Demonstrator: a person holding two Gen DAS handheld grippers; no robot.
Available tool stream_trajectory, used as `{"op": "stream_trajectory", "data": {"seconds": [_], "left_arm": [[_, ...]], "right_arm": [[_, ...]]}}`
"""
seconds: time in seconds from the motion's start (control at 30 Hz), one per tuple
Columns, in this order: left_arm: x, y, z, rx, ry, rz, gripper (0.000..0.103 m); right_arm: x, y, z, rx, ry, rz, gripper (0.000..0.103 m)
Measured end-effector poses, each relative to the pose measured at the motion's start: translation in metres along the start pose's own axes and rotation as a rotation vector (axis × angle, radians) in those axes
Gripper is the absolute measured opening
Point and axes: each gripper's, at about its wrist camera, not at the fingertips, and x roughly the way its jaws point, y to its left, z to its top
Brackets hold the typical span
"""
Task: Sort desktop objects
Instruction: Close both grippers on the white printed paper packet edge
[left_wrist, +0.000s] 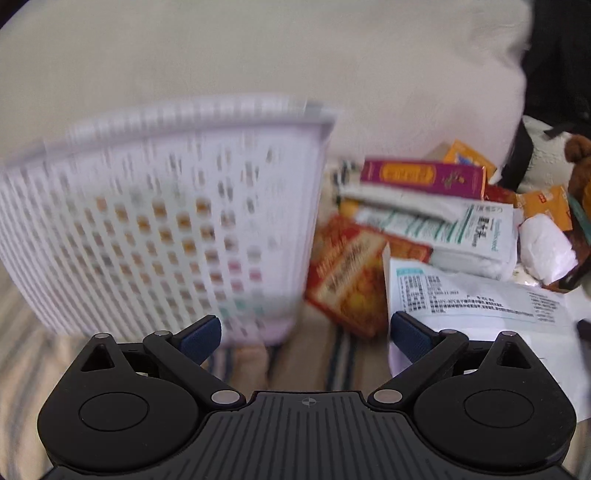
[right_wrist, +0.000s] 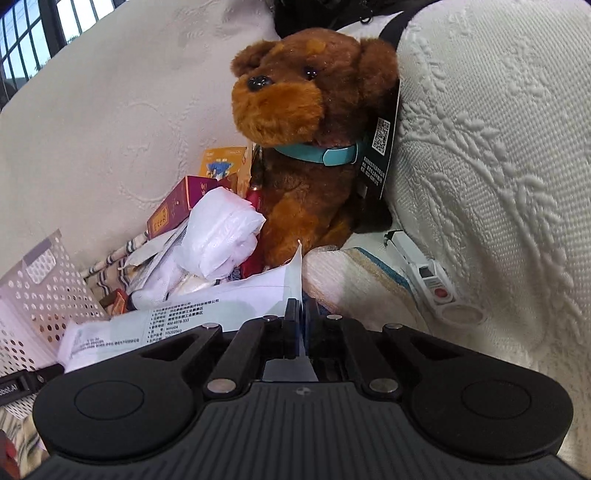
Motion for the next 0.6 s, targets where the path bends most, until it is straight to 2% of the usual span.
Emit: {"op": "stream_trajectory", "data": {"seconds": [0.13,0.27,0.33,0.43,0.5,0.6], "left_arm": [[0.015,0.018,0.002,-0.119,0.088,-0.064,0.101],[0.01,0.035,0.003,-0.208,0.094,-0.102,0.102],[0.009,0.034,0.0,-0.202,0.097,-0.081,0.102],[-0.003,0.025,-0.002,-0.138,0.048,-0.114,0.1],[-0.011,0.02,-0.003,-0.103,0.016,-0.137,0.094],[-0.009,0.019,-0.004,-0.093,0.037,-0.147,0.089]], "right_arm": [[-0.004,-0.001,-0.003,0.007,-0.007,0.01,0.006],[0.001,-0.005,-0.003,0.03,0.008,0.021,0.009],[0.001,-0.006,-0.004,0.037,0.013,0.03,0.011],[0.003,-0.004,-0.004,0.022,0.011,0.021,0.011],[0.004,-0.005,-0.004,0.021,0.013,0.019,0.011],[0.004,-0.006,-0.004,0.026,0.012,0.021,0.012]]}}
